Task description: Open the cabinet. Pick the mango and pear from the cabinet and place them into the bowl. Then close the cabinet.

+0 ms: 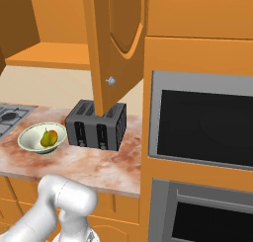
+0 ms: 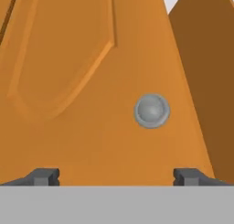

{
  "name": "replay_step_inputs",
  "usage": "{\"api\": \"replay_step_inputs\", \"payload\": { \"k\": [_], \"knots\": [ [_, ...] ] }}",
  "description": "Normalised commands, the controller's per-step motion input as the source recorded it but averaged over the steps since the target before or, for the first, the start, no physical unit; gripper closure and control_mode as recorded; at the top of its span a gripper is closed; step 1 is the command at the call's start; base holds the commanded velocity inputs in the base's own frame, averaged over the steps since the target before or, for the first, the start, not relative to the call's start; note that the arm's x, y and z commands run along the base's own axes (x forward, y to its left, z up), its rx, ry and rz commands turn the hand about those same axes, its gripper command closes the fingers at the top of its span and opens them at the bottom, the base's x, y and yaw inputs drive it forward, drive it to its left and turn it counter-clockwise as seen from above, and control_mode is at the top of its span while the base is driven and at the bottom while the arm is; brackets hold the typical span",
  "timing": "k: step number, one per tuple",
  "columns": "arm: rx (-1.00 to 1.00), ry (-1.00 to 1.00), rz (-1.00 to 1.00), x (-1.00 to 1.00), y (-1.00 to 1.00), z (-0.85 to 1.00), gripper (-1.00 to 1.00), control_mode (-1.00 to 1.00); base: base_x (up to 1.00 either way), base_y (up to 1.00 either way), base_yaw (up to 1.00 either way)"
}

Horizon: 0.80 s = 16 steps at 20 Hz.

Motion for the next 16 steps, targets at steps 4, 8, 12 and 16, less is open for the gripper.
{"api": "replay_step_inputs", "payload": {
  "k": [4, 8, 12, 16],
  "knots": [
    [0.22, -0.05, 0.0, 0.06, -1.0, 0.0, -1.0, -1.0, 0.0, 0.0, 0.0],
    [0.22, -0.01, 0.0, 0.38, -1.0, 0.0, -1.0, -1.0, 0.0, 0.0, 0.0],
    [0.17, 0.0, 0.0, 0.94, -1.0, 0.0, -1.0, -1.0, 0.0, 0.0, 0.0],
    [0.15, 0.04, -0.03, 1.0, -0.96, 0.0, -1.0, -1.0, 0.0, 0.0, 0.0]
  ]
}}
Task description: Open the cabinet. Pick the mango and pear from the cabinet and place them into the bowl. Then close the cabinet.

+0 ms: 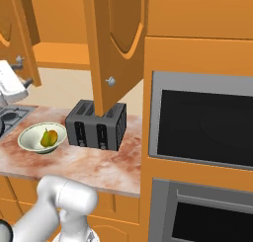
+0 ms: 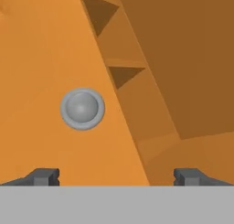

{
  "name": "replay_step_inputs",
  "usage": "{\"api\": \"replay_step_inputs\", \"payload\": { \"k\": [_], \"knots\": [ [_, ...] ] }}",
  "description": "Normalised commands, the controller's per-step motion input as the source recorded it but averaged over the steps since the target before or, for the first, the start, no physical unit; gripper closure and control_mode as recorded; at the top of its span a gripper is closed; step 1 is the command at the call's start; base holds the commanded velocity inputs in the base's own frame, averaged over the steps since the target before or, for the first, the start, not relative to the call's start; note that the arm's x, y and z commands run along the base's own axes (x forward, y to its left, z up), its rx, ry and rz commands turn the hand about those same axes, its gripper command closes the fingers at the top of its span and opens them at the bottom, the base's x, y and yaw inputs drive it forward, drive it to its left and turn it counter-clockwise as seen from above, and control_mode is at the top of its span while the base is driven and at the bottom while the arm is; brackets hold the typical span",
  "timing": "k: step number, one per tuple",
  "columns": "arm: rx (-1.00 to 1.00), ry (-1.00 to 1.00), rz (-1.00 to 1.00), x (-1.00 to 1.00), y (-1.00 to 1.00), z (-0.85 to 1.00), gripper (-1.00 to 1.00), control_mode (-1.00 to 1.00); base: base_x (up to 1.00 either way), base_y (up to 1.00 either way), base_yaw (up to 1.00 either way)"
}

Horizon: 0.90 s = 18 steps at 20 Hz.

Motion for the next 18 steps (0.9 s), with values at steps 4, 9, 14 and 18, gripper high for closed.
{"api": "replay_step_inputs", "payload": {
  "k": [4, 9, 14, 18],
  "knots": [
    [0.15, 0.09, 0.0, 1.0, -0.88, -0.1, -1.0, -1.0, 0.0, 0.0, 0.0],
    [0.08, 0.15, 0.01, 1.0, -0.64, -0.27, -1.0, -1.0, 0.0, 0.0, 0.0],
    [0.02, 0.08, 0.01, 1.0, -0.43, -0.24, -1.0, -1.0, 0.0, 0.0, 0.0],
    [0.0, 0.05, 0.0, 0.96, -0.18, -0.11, -1.0, -1.0, 0.0, 0.0, 0.0]
  ]
}}
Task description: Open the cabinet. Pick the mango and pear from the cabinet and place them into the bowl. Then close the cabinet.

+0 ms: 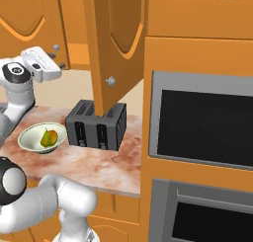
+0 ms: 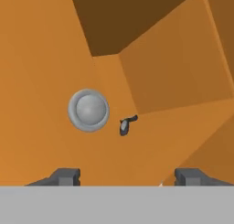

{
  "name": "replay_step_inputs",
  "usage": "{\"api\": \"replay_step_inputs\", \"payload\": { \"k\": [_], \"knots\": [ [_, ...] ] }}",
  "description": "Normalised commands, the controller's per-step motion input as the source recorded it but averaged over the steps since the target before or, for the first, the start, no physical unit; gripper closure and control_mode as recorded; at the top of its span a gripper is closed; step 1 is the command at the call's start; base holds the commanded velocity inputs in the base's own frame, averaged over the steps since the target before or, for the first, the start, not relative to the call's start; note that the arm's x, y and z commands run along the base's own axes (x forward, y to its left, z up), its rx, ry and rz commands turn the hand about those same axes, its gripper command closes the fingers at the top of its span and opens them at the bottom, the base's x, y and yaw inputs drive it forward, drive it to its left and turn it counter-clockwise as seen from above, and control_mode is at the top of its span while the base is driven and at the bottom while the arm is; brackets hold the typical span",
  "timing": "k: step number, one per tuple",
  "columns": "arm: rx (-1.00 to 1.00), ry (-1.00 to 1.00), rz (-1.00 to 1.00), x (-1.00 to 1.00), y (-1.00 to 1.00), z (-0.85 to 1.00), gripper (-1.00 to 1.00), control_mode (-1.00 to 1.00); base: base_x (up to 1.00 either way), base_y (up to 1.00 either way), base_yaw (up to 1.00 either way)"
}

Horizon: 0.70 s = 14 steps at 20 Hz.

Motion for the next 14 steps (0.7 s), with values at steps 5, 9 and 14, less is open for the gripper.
{"api": "replay_step_inputs", "payload": {
  "k": [5, 9, 14],
  "knots": [
    [0.02, 0.08, 0.0, 0.88, -0.13, -0.13, -1.0, -1.0, 0.0, 0.0, 0.0],
    [0.16, 0.06, 0.0, -0.9, 0.03, 0.12, -1.0, -1.0, 0.0, 0.0, 0.0],
    [0.22, 0.04, 0.0, -1.0, -0.04, 0.24, -1.0, -1.0, 0.0, 0.0, 0.0]
  ]
}}
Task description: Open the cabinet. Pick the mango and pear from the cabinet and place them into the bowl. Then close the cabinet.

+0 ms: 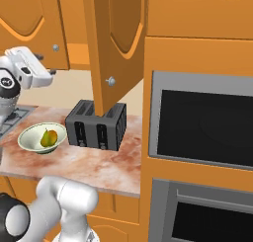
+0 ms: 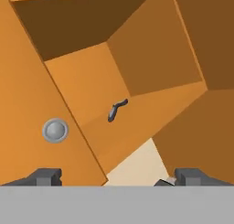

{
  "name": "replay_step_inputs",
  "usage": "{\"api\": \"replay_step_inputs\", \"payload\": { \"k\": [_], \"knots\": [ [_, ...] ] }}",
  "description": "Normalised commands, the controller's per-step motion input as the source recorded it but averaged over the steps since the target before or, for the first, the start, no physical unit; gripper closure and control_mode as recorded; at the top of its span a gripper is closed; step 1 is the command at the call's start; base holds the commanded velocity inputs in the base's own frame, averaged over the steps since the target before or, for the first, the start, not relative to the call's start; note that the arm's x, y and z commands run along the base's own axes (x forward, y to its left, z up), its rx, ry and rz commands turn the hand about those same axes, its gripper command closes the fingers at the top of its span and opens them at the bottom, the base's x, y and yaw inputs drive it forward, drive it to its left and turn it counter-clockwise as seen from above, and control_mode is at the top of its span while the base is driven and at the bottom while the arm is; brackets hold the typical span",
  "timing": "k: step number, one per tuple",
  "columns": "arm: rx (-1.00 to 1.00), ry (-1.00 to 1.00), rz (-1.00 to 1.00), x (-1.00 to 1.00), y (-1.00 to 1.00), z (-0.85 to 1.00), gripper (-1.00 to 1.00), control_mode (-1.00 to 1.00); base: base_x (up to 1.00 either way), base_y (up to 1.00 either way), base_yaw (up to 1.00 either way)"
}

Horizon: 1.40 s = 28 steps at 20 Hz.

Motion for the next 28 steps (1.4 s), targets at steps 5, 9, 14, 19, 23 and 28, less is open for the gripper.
{"api": "replay_step_inputs", "payload": {
  "k": [5, 9, 14, 19, 23, 28],
  "knots": [
    [0.21, -0.06, 0.0, -1.0, -0.61, 0.36, -1.0, -1.0, 0.0, 0.0, 0.0],
    [0.16, -0.11, 0.04, -1.0, -1.0, -0.1, -1.0, -1.0, 0.0, 0.0, 0.0],
    [0.07, -0.08, 0.1, -1.0, -0.99, -0.3, -1.0, -1.0, 0.0, 0.0, 0.0],
    [0.03, -0.08, 0.07, -0.98, -0.48, 0.02, -1.0, -1.0, 0.0, 0.0, 0.0],
    [-0.03, 0.0, 0.04, -1.0, -0.3, 0.0, -1.0, -1.0, 0.0, 0.0, 0.0],
    [-0.22, 0.21, -0.1, -0.34, 0.3, 0.0, -1.0, -1.0, 0.0, 0.0, 0.0]
  ]
}}
